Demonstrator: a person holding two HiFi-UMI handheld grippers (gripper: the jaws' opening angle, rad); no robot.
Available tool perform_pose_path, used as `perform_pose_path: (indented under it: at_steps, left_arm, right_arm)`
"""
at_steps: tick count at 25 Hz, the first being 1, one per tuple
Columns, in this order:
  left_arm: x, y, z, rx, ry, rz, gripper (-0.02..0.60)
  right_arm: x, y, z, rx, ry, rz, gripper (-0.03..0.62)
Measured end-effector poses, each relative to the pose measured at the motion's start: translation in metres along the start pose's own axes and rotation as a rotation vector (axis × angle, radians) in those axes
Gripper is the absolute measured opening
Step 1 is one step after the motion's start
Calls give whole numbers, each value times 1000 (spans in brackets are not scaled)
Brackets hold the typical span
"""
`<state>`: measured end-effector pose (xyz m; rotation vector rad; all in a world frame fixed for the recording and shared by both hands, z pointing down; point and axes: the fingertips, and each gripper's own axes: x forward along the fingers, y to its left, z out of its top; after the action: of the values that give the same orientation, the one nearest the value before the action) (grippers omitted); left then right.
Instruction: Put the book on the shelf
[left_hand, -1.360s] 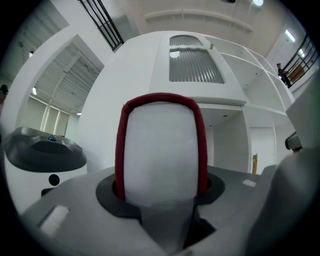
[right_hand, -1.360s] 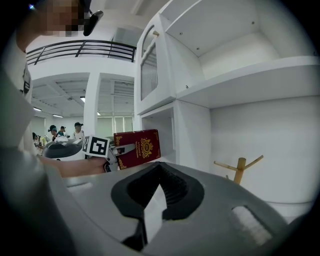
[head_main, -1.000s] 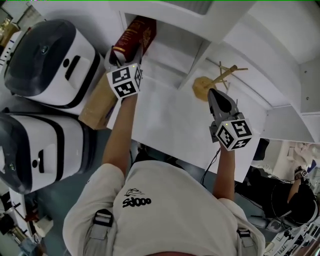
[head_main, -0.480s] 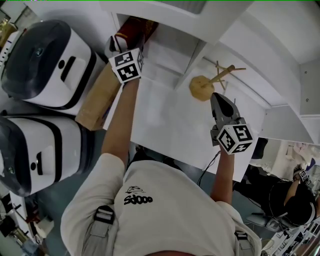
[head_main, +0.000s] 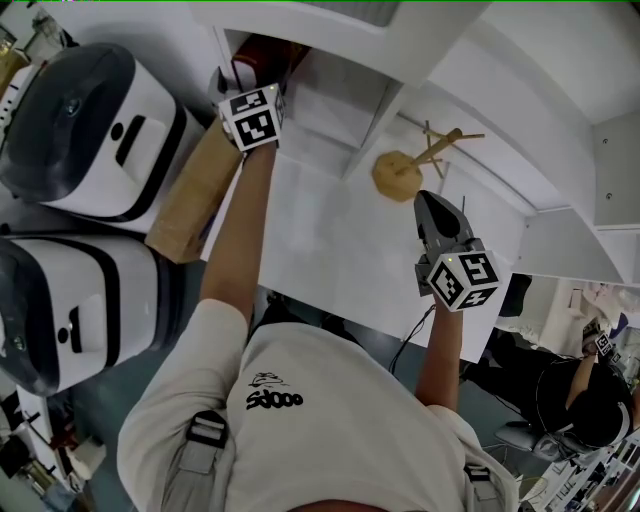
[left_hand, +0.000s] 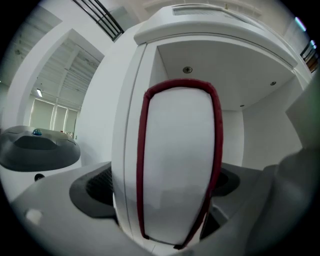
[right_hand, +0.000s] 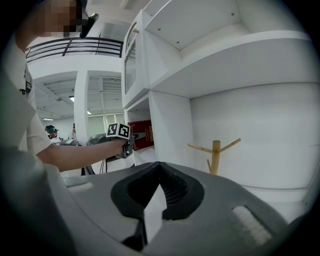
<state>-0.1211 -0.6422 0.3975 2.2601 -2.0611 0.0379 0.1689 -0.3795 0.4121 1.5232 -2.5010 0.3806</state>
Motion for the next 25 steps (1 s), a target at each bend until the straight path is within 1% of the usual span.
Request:
perform_pose_path:
  at_steps: [2, 4, 8, 10, 12, 14, 17, 21, 25]
  left_arm:
    - [-6, 1, -5, -7, 22, -17, 538]
    - [-17, 3, -8, -15, 26, -47, 547]
    - [-45, 2, -15, -66, 34, -146, 552]
    - [-62, 2, -18, -56, 48, -183, 551]
    - [-80, 0, -19, -20, 71, -216, 542]
    - [-98, -2, -19, 13, 92, -256, 516]
    - [-125, -8, -12, 8, 89, -346, 459]
    - [-158, -24, 6, 17, 43, -479, 382]
    - [-186, -38, 26, 46, -14, -550, 292]
  right_arm:
    - [-1, 3, 1, -3, -5, 7, 2]
    - [-1, 5, 3, -7, -11, 16, 2]
    - [2, 13, 9, -8, -28, 43, 2]
    - [5, 19, 16, -19, -40, 60, 2]
    - [8, 25, 25, -37, -60, 78, 2]
    - [11, 30, 35, -56, -82, 96, 2]
    - [16, 37, 52, -87, -111, 118, 2]
    - [15, 43, 74, -129, -155, 125, 2]
    - [14, 49, 88, -170, -179, 122, 2]
